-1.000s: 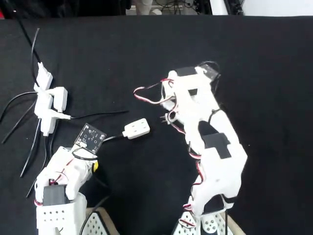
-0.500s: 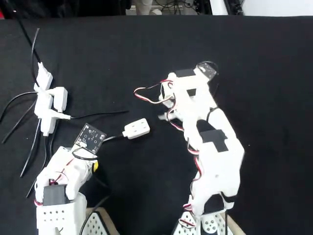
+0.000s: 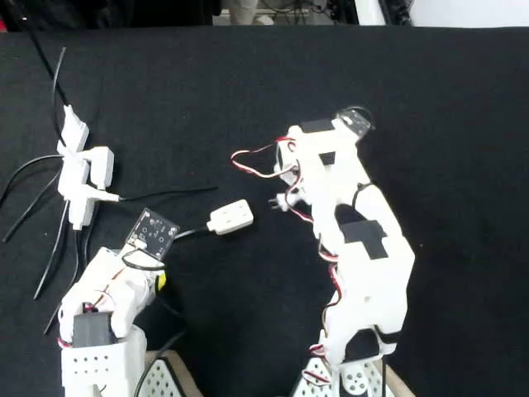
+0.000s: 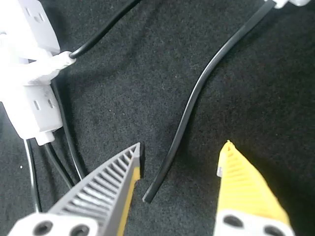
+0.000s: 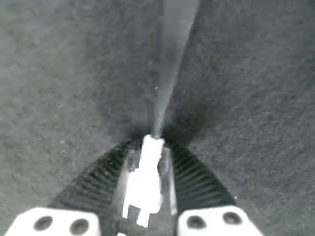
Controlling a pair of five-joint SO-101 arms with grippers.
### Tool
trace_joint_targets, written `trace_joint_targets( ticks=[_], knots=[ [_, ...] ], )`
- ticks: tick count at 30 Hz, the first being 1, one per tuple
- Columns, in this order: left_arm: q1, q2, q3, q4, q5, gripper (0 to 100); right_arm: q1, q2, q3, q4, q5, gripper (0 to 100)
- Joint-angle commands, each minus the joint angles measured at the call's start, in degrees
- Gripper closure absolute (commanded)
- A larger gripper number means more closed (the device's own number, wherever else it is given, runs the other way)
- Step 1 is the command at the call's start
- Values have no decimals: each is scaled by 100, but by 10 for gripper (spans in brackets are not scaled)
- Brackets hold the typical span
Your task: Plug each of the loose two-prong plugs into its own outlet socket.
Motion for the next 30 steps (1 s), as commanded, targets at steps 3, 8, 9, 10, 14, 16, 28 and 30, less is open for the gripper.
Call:
trace_joint_targets(
  ticks=[3,8,9,10,14,16,28,30],
  knots=[
    [-48,-35,13,9,-35,747,-132,-101,-277,255,607,986],
    [-48,-35,13,9,-35,747,-123,-101,-1305,1635,2092,986],
    [-48,-35,13,9,-35,747,-132,-92,-1552,1873,2558,986],
    [-48,-35,13,9,-35,747,-149,-66,-1754,2084,3130,986],
    [-48,-35,13,9,-35,747,-237,75,-2018,2163,5503,985],
    [-48,-35,13,9,-35,747,-343,286,-2009,2092,6760,984],
    [-48,-35,13,9,-167,747,-202,1631,-3565,3253,7851,775],
    [-48,-35,13,9,-246,747,-237,1622,-3732,3376,7815,774]
  ],
)
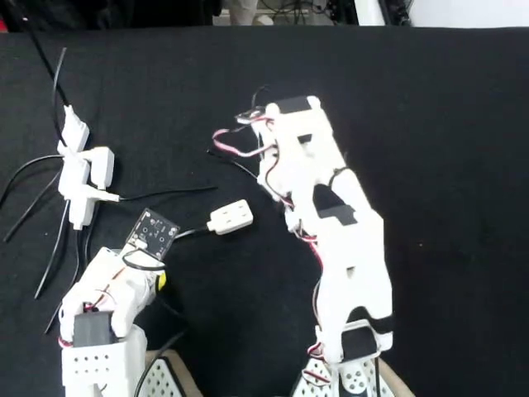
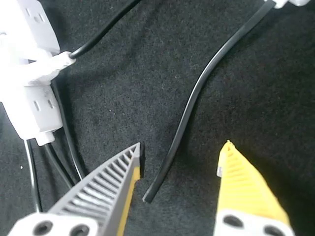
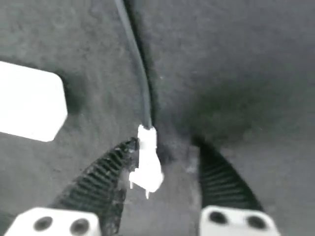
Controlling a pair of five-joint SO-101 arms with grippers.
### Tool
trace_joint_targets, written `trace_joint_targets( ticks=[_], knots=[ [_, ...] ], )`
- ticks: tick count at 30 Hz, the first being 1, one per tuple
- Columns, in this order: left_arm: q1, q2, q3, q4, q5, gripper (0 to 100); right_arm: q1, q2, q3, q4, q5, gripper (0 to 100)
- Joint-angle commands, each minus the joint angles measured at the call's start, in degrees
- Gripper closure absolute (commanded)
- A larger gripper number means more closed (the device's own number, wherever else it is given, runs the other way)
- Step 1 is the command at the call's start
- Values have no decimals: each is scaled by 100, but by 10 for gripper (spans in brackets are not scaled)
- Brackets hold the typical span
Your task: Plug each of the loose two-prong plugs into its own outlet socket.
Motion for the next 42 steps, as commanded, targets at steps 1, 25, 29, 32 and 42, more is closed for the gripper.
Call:
trace_joint_targets(
  ticks=[1,25,29,32,42],
  knots=[
    [-48,-35,13,9,-123,747,26,-66,-523,281,0,779],
    [-48,-35,22,9,-132,747,53,-910,1464,-193,132,913],
    [-48,-35,57,9,-132,747,-88,-752,1429,-193,-334,913],
    [-48,-35,57,9,-141,747,-211,-444,1297,-193,-466,913],
    [-40,-35,57,9,-141,747,-360,312,646,141,-703,913]
  ],
)
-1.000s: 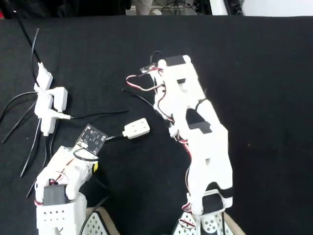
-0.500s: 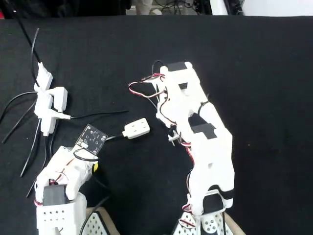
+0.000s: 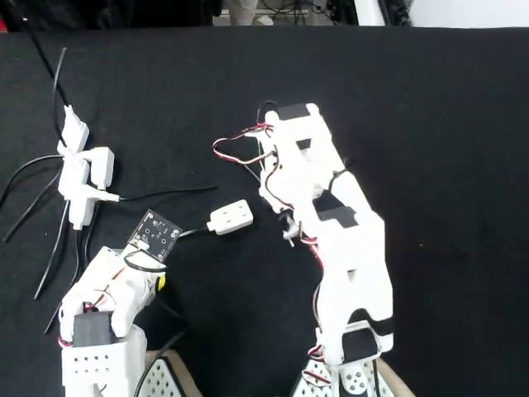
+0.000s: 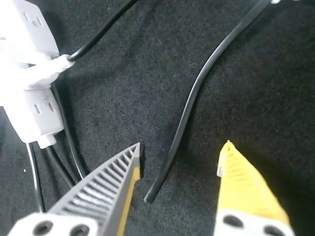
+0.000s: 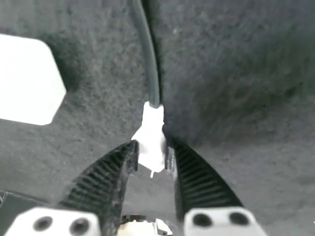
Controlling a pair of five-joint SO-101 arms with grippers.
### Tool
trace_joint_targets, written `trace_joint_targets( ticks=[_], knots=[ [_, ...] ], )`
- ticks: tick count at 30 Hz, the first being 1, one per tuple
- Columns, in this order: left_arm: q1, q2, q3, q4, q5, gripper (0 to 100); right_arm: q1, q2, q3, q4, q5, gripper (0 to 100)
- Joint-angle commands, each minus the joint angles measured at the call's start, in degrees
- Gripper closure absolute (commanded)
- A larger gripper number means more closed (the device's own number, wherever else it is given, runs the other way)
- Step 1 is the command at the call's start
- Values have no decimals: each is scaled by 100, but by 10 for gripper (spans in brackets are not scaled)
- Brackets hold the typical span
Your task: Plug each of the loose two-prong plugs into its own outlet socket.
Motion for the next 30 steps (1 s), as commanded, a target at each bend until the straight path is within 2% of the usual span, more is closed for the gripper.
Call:
trace_joint_targets(
  ticks=[1,4,12,15,18,24,30],
  knots=[
    [-40,-35,40,9,-53,747,-308,242,-110,79,-167,913],
    [-40,-35,40,9,-53,747,-431,312,-110,88,-431,913],
    [-40,-35,40,9,-53,747,-413,312,-145,88,-457,921],
    [-40,-35,40,9,-53,747,-404,295,-171,88,-457,991],
    [-40,-35,40,9,-53,747,-396,101,-145,79,-457,988],
    [-31,-35,48,9,-53,747,-413,-901,462,-220,-598,986],
    [-22,-35,48,9,-53,747,-404,-2782,2149,-1222,-607,986]
  ],
)
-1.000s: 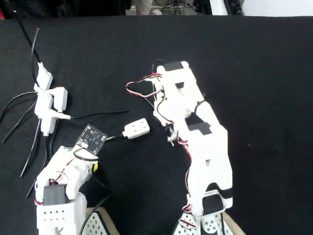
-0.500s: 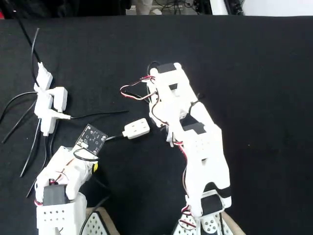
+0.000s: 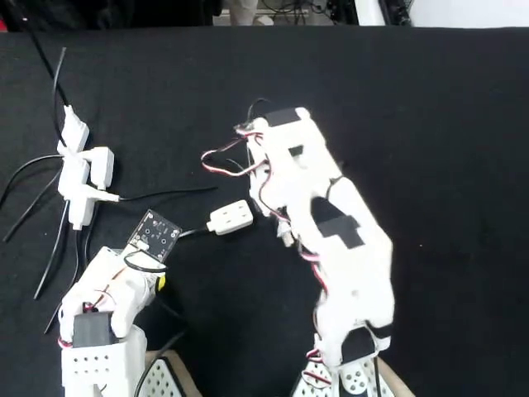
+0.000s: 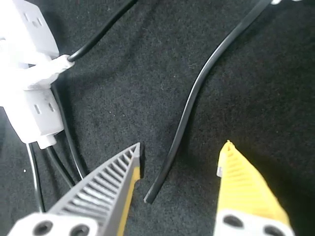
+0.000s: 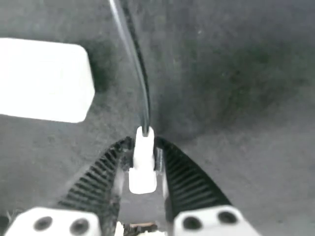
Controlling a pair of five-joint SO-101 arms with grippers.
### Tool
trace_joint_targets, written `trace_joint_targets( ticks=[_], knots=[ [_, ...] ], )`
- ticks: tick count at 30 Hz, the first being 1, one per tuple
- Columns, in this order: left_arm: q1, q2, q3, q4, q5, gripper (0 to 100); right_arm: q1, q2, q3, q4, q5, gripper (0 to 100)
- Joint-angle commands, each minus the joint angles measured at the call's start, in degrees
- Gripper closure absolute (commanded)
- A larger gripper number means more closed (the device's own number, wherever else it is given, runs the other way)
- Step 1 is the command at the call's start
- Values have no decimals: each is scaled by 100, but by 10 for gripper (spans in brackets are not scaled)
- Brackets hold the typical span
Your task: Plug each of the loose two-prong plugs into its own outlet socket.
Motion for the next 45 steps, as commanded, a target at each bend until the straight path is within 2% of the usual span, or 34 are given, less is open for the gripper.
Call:
trace_joint_targets(
  ticks=[1,5,10,19,23,26,32,35,40,45],
  knots=[
    [-22,-35,48,0,-53,747,-62,-1552,980,-659,-53,986],
    [-22,-35,48,-18,-44,747,-62,-3169,2255,-1626,-132,986],
    [-22,-35,48,0,-35,747,-62,-5165,3714,-2848,-659,986],
    [22,-35,13,-44,158,748,-114,-8620,6897,-5846,-747,986],
    [22,-44,-4,-193,615,748,-677,-9938,8365,-7473,-747,986],
    [22,-44,57,-299,695,748,-1292,-10677,9358,-8334,-721,986],
    [-4,-44,57,-281,677,748,-1451,-10993,10334,-8369,-756,986],
    [-4,-44,57,-281,677,748,-1442,-10835,10316,-8290,-862,986],
    [-22,-44,57,-281,677,748,-1292,-10431,10290,-8738,-1662,986],
    [-22,-44,57,-281,677,748,-1284,-9525,9974,-8826,-1749,986]
  ],
)
